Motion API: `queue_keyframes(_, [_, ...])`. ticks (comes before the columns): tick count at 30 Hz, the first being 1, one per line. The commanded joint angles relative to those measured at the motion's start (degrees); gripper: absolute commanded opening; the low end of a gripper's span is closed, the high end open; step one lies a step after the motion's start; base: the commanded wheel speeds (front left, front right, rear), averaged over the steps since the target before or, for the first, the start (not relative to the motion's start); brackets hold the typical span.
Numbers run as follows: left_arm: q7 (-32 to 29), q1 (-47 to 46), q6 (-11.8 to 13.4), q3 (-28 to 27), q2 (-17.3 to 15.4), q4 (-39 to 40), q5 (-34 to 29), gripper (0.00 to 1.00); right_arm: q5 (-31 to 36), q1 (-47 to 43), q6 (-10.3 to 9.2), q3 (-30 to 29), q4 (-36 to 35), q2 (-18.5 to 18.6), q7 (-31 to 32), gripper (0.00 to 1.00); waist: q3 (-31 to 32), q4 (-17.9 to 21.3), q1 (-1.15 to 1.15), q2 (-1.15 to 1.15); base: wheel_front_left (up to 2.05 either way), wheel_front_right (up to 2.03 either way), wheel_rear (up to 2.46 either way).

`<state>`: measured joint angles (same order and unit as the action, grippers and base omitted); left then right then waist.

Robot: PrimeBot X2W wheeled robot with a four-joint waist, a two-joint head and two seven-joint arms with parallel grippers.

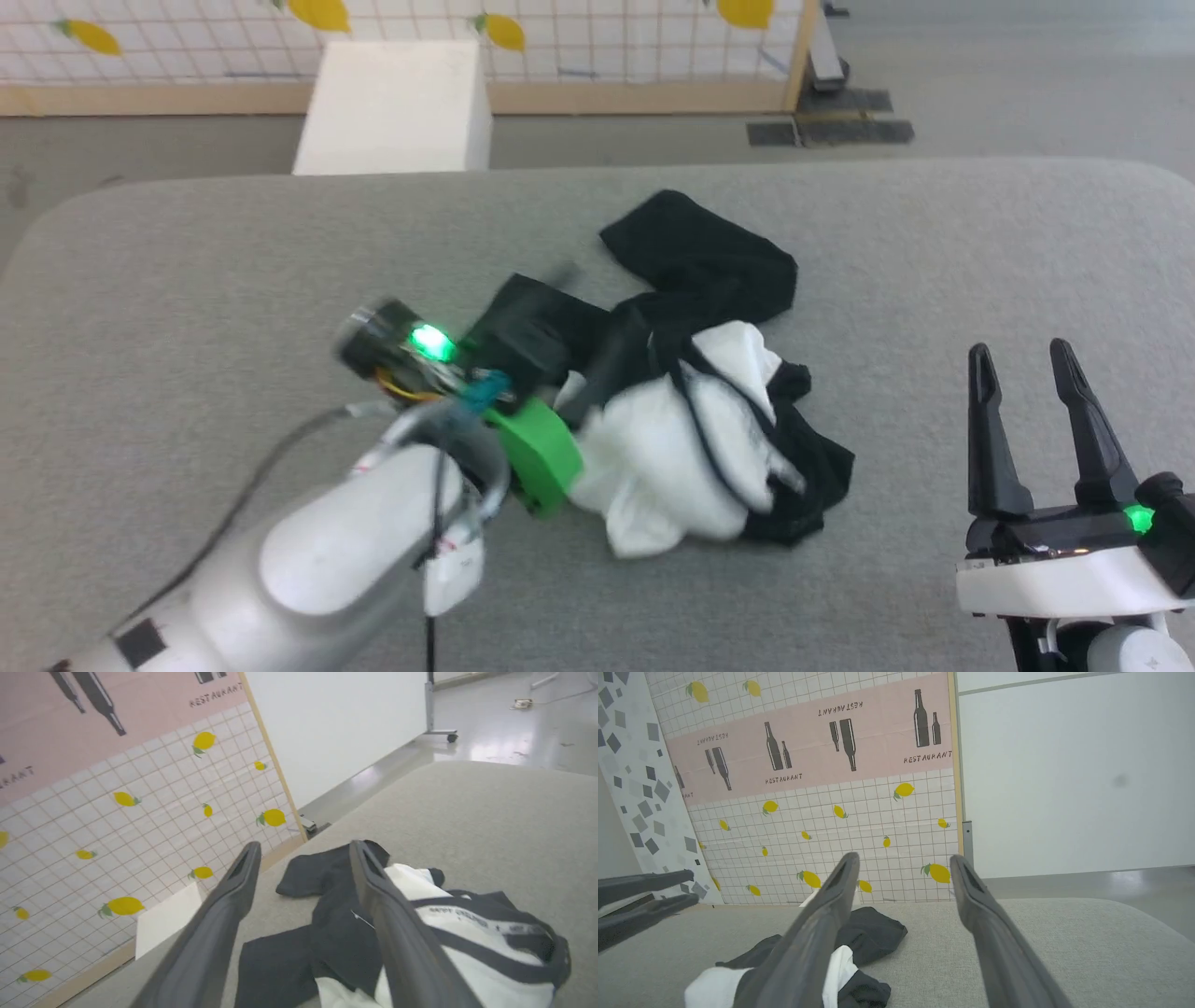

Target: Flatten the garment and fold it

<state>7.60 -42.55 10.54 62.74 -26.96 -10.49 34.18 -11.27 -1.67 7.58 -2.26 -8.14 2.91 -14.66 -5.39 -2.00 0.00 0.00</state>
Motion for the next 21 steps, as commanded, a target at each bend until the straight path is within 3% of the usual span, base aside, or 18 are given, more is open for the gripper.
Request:
queue_keyframes(1, [2.39,0.63,3.41,-1.73,-0.65,0.64,-0.79,1.0,0.25,-0.83,-0.09,-0.04,-0.13,-0.03,-0.34,1.0,1.42,-1.68,0.0,0.0,0.0,0.0,0.0])
queue_keyframes(7, [7.2,7.61,16.36,-11.2,-1.83,2.19,-2.12,1.0,-0.08,-1.15,-0.09,0.02,-0.2,-0.03,-0.34,1.0,1.48,-2.35,0.0,0.0,0.0,0.0,0.0])
queue_keyframes(11, [7.37,14.88,20.87,-19.99,-0.66,5.08,-5.09,1.0,-0.32,-1.17,-0.09,-0.46,0.1,-0.03,-0.34,1.0,1.45,-2.35,0.0,0.0,0.0,0.0,0.0])
queue_keyframes(15, [7.38,22.8,21.29,-28.02,1.92,7.67,-9.77,1.0,-0.5,-1.3,-0.09,-0.99,0.59,-0.03,-0.34,1.0,1.81,-2.17,0.0,0.0,0.0,0.0,0.0])
queue_keyframes(21, [7.39,32.16,16.85,-38.11,7.23,9.06,-16.27,1.0,-1.16,-1.69,-0.09,-1.47,1.95,-0.03,-0.34,1.0,2.52,-1.75,0.0,0.0,0.0,0.0,0.0])
